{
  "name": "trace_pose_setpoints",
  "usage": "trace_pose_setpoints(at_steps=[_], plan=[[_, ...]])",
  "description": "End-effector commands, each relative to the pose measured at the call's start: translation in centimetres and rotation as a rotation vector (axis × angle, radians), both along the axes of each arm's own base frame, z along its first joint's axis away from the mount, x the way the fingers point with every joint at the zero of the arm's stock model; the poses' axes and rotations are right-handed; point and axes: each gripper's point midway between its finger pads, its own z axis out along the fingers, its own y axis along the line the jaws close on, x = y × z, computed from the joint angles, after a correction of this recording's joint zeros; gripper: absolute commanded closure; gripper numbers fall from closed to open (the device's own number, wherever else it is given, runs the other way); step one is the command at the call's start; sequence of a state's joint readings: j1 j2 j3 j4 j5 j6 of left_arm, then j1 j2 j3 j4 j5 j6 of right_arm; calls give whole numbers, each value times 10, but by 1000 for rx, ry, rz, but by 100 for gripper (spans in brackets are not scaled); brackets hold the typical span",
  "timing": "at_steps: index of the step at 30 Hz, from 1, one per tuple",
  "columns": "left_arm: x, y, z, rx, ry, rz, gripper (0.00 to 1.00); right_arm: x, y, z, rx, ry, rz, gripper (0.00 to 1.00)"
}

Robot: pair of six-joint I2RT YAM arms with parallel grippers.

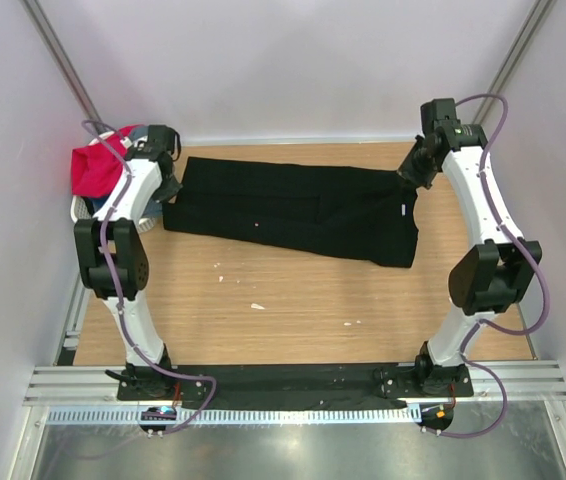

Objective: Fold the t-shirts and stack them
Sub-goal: Fold the tshirt

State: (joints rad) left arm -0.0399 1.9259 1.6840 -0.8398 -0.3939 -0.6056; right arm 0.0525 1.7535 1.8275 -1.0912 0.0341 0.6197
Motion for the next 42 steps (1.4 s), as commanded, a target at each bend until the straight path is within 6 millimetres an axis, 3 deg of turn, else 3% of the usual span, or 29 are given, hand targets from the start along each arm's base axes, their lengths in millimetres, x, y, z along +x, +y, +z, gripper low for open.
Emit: trace_pose_setpoints(at_steps=[1,6,12,27,33,37,42], plan=[[13,7,8,29,-30,40,100,26,-3,11,-24,-73,47,99],[25,7,1,25,-33,48,100,52,-4,8,-52,-104,71,99],[35,9,0,35,-51,64,100,69,-6,12,-78,-131,105,99],[47,6,-3,43,-64,58,100,86,-2,10,-93,-144,166,99],[57,6,-9,43,-69,57,100,93,-5,-13,-111,-105,173,99],[65,5,-24,46,-50,56,100,103,-5,-34,-116,-80,179,99],[74,5,-32,48,-50,57,100,116,-6,-46,-124,-88,174,99]])
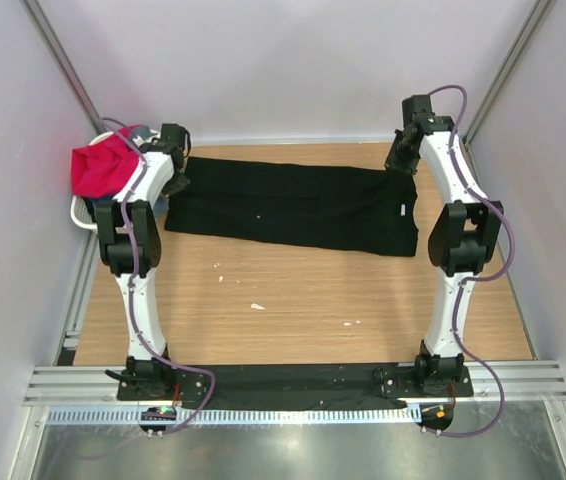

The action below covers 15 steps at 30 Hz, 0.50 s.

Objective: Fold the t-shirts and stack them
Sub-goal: Fold the tshirt

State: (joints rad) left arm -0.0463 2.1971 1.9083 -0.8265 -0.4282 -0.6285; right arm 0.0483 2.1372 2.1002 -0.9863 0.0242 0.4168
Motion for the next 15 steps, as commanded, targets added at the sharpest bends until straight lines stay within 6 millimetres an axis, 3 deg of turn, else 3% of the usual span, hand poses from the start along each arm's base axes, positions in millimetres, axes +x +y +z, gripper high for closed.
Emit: trace_pose_setpoints(at_steps=[1,8,15], plan=[[19,5,13,27,-74,26,100,22,-5,19,-20,-96,2,99],[23,6,0,38,-57,30,100,30,-12,-12,-37,-53,-13,99],[27,11,-14,61,-28,34,100,43,-24,-21,-24,-64,-93,99]])
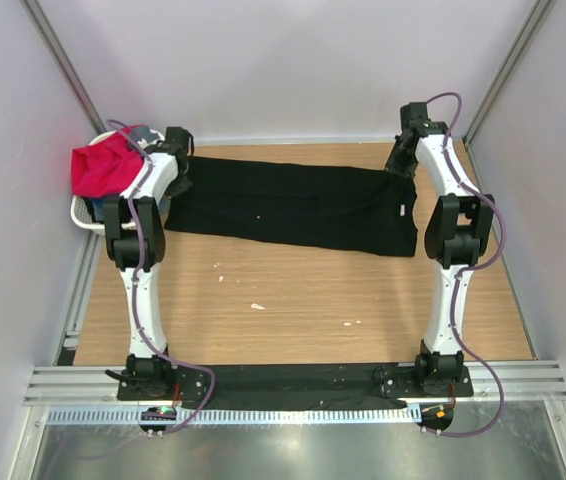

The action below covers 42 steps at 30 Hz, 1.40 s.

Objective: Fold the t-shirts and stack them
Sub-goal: Fold the tshirt

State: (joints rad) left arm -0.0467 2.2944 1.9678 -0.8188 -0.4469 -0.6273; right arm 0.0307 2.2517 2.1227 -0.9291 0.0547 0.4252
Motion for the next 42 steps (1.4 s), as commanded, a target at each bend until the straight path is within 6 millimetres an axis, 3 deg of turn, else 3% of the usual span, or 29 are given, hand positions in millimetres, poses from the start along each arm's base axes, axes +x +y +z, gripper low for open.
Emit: trace_pose_setpoints(at_steps=[1,2,3,5,6,7,8,9,11,13,16,19,20,22,23,24,27,30,31,36,42], plan=[[14,8,13,43,-56,25,99,23,-11,22,0,-100,-56,99],[16,7,13,41,-58,21,94,25,-11,23,5,-105,-65,99],[16,5,14,34,-58,14,83,27,-11,20,7,-102,-71,98],[19,2,19,19,-69,-3,65,29,-9,22,25,-110,-73,87],[21,-3,21,3,-75,-16,57,29,-27,21,31,-107,-118,69],[23,-6,25,-5,-86,-24,47,28,-32,21,29,-103,-136,55],[25,-10,31,-12,-99,-32,44,24,-35,22,38,-90,-150,30],[28,-15,35,-29,-112,-46,41,23,-42,23,50,-86,-177,19],[32,-29,51,-53,-145,-71,37,19,-50,33,55,-94,-196,4],[39,-52,69,-91,-190,-115,30,15,-54,42,37,-98,-194,0],[48,-81,97,-138,-258,-184,19,13,-53,70,30,-147,-171,0],[55,-118,114,-183,-311,-271,18,14,-42,92,27,-200,-121,3],[55,-137,116,-206,-321,-308,17,17,-29,95,19,-214,-79,8],[55,-153,114,-231,-323,-350,17,19,-14,91,18,-215,-31,13],[54,-161,113,-244,-318,-369,17,20,14,89,19,-215,30,16],[50,-170,107,-249,-303,-384,17,22,26,79,19,-200,54,18],[40,-176,93,-252,-253,-391,17,22,67,62,23,-176,129,23],[29,-172,80,-241,-203,-382,18,22,94,38,17,-140,170,27],[25,-170,77,-234,-189,-383,18,23,97,26,11,-118,167,29],[8,-159,74,-187,-145,-407,18,27,96,4,-40,-94,93,43],[-2,-154,72,-165,-105,-423,18,32,92,-11,-81,-89,57,45]])
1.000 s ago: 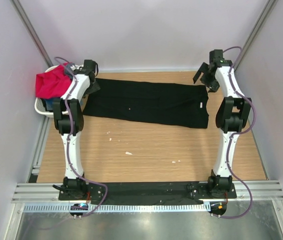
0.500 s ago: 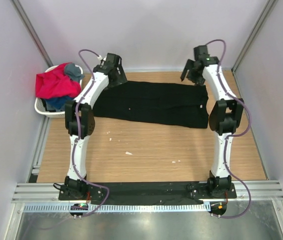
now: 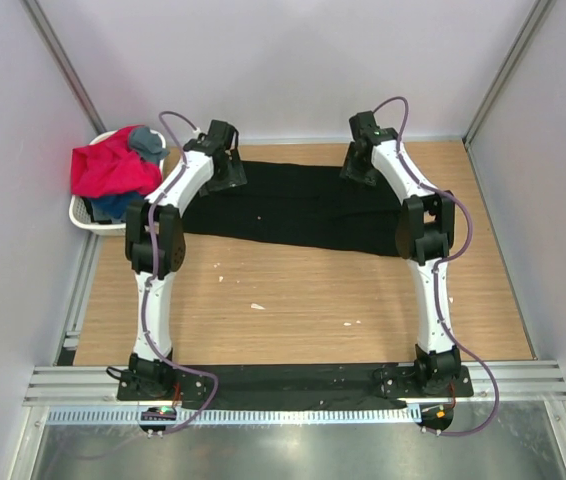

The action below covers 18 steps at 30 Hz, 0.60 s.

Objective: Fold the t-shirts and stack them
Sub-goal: Fold the tshirt

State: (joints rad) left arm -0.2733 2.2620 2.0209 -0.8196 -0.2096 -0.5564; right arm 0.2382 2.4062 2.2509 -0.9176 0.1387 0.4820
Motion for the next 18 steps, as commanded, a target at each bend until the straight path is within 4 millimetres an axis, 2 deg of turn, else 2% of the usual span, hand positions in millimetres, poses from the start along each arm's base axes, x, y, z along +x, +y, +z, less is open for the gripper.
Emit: trace_pose_setpoints(at_steps=[1,8,12,18], plan=[[-3,4,46,10,-73,-27,18,18,-10,22,-31,-92,-57,46],[-10,4,41,6,-44,-41,17,23,2,5,13,-79,-34,48],[-12,4,41,3,-40,-38,11,25,10,3,32,-84,-34,48],[-11,5,45,9,-45,-45,8,21,12,-8,20,-62,-31,53]])
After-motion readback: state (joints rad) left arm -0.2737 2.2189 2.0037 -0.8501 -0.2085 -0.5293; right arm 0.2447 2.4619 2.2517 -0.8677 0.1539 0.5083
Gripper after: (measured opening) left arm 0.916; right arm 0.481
